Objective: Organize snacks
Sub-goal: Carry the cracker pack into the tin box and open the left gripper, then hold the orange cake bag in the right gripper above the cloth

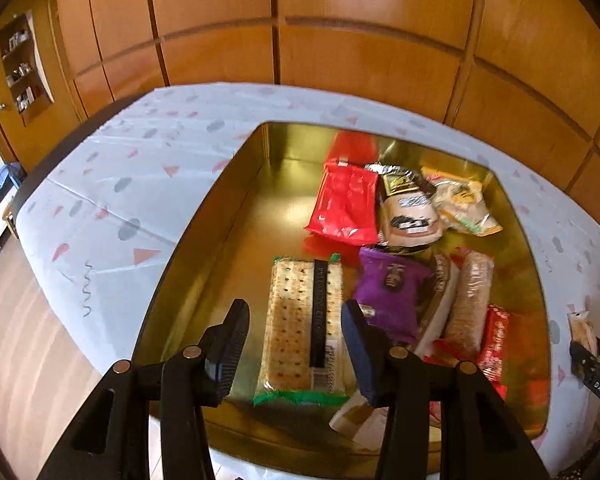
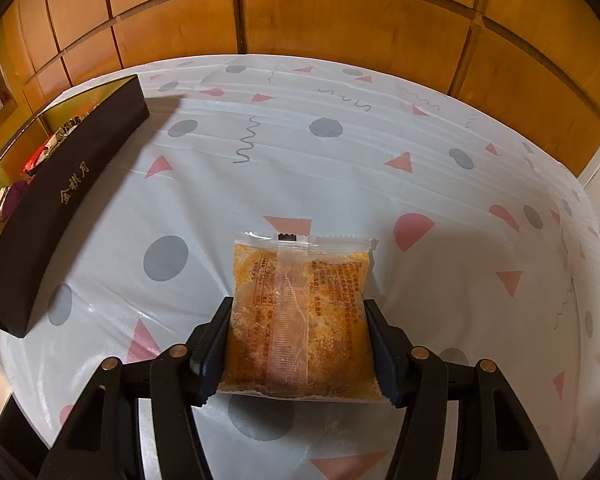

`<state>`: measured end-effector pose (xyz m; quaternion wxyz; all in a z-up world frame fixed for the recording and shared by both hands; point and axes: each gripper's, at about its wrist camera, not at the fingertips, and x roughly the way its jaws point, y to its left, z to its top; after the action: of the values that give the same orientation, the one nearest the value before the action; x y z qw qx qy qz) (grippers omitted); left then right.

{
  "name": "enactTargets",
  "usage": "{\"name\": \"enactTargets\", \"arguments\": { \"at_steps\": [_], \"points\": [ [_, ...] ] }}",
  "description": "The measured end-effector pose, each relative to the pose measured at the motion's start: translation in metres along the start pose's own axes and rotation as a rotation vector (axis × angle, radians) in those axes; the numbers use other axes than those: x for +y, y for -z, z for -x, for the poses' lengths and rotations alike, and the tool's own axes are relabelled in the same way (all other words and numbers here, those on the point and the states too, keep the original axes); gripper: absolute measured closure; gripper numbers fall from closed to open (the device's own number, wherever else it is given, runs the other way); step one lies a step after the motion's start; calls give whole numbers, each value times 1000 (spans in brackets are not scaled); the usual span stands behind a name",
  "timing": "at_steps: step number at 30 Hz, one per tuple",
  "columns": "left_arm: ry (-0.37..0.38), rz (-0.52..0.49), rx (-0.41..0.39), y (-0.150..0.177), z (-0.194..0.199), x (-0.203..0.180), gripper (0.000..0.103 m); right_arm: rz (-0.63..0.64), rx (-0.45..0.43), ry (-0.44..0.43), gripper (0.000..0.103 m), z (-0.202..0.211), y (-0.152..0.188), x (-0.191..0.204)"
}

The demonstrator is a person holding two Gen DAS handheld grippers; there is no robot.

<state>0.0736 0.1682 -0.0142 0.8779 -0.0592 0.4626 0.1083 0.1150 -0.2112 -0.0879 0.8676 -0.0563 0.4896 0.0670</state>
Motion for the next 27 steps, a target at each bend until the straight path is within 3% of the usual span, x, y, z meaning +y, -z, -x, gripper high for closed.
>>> {"name": "enactTargets", "arguments": {
  "at_steps": [9, 27],
  "points": [
    [29, -17, -38, 17, 23, -12, 55, -20, -19, 14, 41, 3, 4, 2],
    [61, -33, -42, 26, 29, -22, 55, -40, -4, 15, 40, 14, 15, 1]
  ]
}}
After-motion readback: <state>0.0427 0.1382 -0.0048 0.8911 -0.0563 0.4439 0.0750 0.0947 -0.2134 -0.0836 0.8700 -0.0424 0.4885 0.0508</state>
